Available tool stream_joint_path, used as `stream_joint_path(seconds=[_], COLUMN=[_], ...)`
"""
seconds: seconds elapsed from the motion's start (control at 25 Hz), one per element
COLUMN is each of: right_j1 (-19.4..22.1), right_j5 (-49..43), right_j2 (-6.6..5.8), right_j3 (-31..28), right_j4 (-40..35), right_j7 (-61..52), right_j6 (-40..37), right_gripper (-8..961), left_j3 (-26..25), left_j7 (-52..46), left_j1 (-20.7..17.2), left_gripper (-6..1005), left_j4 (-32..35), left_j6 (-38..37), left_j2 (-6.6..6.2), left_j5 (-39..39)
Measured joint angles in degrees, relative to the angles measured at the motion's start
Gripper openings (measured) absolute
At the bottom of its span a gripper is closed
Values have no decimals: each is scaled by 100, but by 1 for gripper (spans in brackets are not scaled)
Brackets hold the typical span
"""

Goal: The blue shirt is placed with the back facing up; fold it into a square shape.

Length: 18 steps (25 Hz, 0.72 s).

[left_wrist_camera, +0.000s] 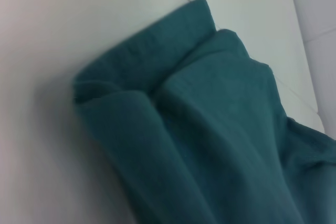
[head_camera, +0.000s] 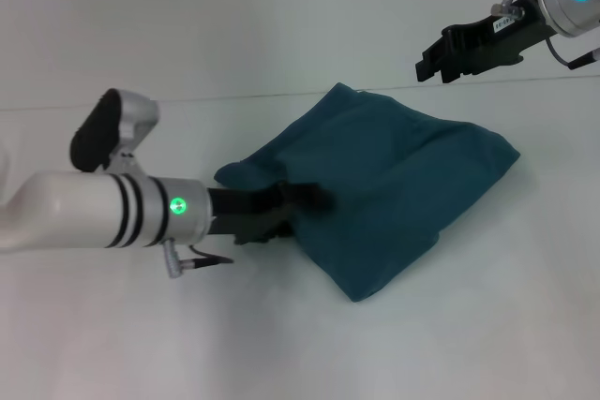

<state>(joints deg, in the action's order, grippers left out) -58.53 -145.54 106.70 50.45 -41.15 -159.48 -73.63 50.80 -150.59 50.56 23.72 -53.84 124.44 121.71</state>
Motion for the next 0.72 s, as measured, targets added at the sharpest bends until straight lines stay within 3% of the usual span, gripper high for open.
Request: stream_joint_path(seconds=[0.12,0.28,0.48,0.72], right_j1=[4,51,79,68], right_j5=[0,0,3,8], right_j2=[5,32,45,54], right_j3=[0,-2,-10,-18], right_j4=[6,-5,6,0], right_j7=[16,28,31,28], right_j6=[2,2,7,-11], right_gripper=[393,393,393,393], left_j3=[-21,22,33,36], left_j7=[34,158,166,248], left_j1=[150,83,66,106], left_gripper=[730,699,498,339], left_j4=[-110,17,14,38], left_j6=[68,1,-46,-211], left_j2=[-2,8,5,2], left_j5=[-30,-270,-298,-331])
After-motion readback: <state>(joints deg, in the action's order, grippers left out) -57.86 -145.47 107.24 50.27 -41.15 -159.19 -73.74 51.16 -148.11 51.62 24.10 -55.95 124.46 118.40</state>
